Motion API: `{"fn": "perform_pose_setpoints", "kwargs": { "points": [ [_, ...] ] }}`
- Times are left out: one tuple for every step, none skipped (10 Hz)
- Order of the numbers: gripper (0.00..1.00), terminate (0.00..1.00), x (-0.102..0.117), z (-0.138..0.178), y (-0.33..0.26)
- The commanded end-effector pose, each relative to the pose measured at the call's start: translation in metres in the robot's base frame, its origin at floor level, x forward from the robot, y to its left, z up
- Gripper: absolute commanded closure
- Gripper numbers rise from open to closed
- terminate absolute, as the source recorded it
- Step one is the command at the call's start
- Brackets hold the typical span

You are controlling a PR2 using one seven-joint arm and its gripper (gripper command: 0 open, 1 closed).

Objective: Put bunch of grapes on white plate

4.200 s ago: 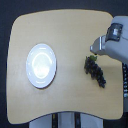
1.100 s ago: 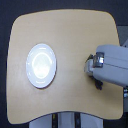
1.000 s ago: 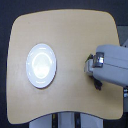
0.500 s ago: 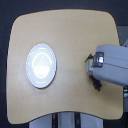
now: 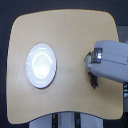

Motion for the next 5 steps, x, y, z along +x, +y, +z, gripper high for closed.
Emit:
{"fn": "perform_pose_setpoints", "kwargs": {
  "points": [
    [1.0,0.0,0.022,0.078,0.023],
    [1.0,0.0,0.026,0.096,0.03],
    [1.0,0.0,0.029,0.117,0.042],
    [1.0,0.0,0.032,0.127,0.051],
    [1.0,0.0,0.032,0.139,0.066]
  ]
}}
